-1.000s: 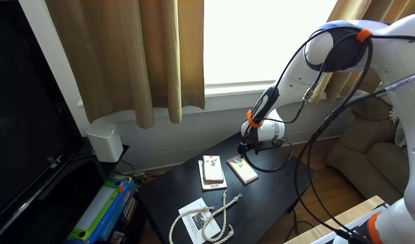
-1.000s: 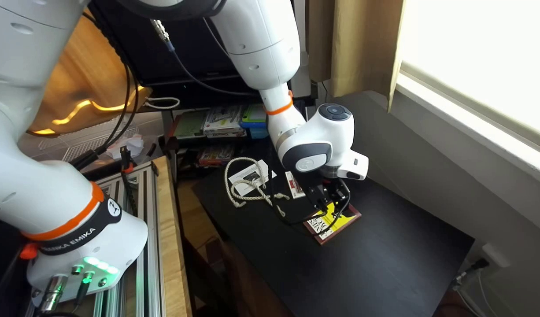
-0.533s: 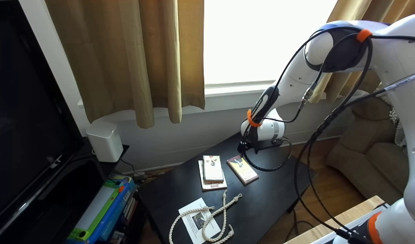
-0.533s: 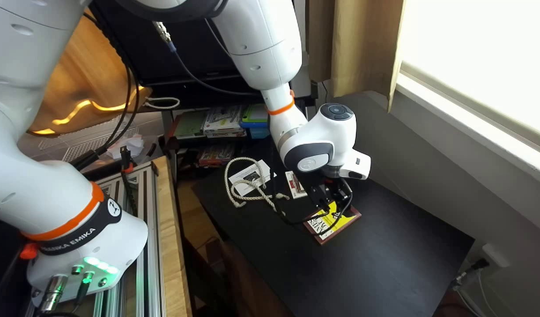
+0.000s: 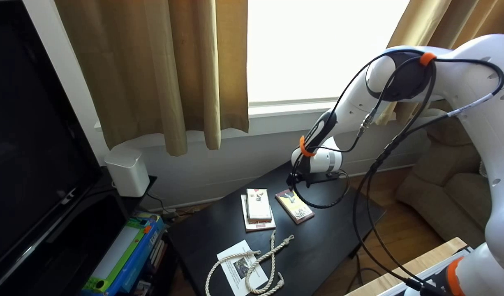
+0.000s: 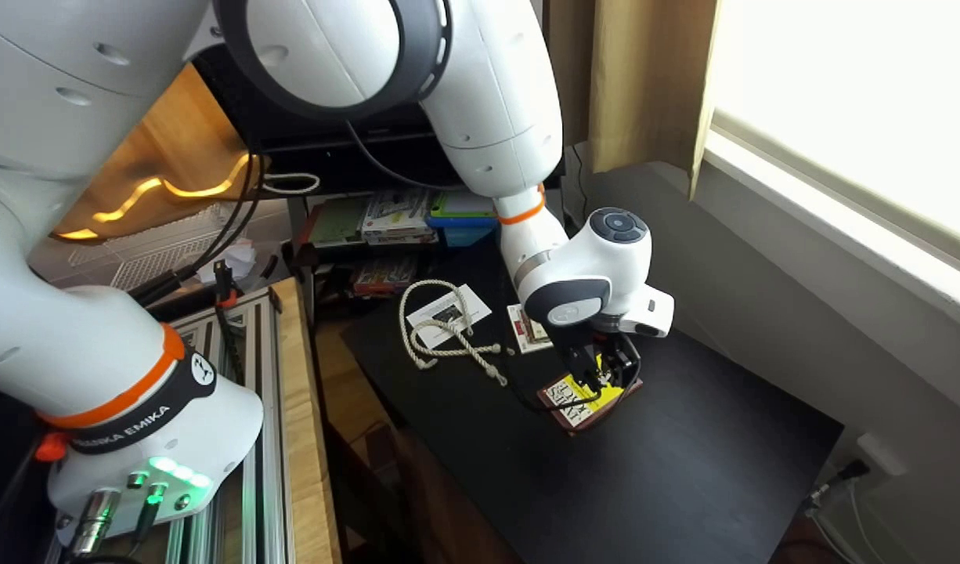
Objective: Turn the yellow book around
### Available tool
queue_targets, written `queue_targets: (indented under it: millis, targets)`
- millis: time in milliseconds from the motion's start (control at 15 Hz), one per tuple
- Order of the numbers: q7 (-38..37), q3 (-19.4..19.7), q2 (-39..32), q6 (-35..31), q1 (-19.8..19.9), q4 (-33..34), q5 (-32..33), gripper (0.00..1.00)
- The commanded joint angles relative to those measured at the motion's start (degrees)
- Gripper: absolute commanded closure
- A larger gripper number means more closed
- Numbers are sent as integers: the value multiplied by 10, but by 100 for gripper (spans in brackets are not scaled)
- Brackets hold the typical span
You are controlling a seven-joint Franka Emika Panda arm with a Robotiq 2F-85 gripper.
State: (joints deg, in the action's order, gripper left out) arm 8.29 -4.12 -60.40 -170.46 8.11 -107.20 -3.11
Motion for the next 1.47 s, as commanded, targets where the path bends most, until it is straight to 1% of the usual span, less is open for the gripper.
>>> queue_targets:
  millis: [0,133,200,333,467,533,600,667,733,800,867,933,1200,1400]
  targets:
    - [18,-26,-64,19,24,69,18,0]
    - [19,-25,-86,34,19,95,21,0]
    - [19,-24,-96,42,18,107,22,18]
    - [19,-25,-110,59,16,125,23,34]
    - [12,-14,-118,83,2,140,25,49]
    - [14,-15,-122,93,2,146,25,58]
    - [13,-13,-126,100,-1,153,25,65]
    - [13,-13,-130,109,-3,161,26,74]
    - [14,-14,-135,116,-3,168,26,80]
    - [14,-11,-139,123,-5,174,26,89]
    - [11,-8,-143,130,-9,180,26,95]
    - [9,-4,-146,136,-11,185,28,100]
    - [7,12,-162,166,-23,211,35,100]
    - [7,10,-172,174,-24,229,31,100]
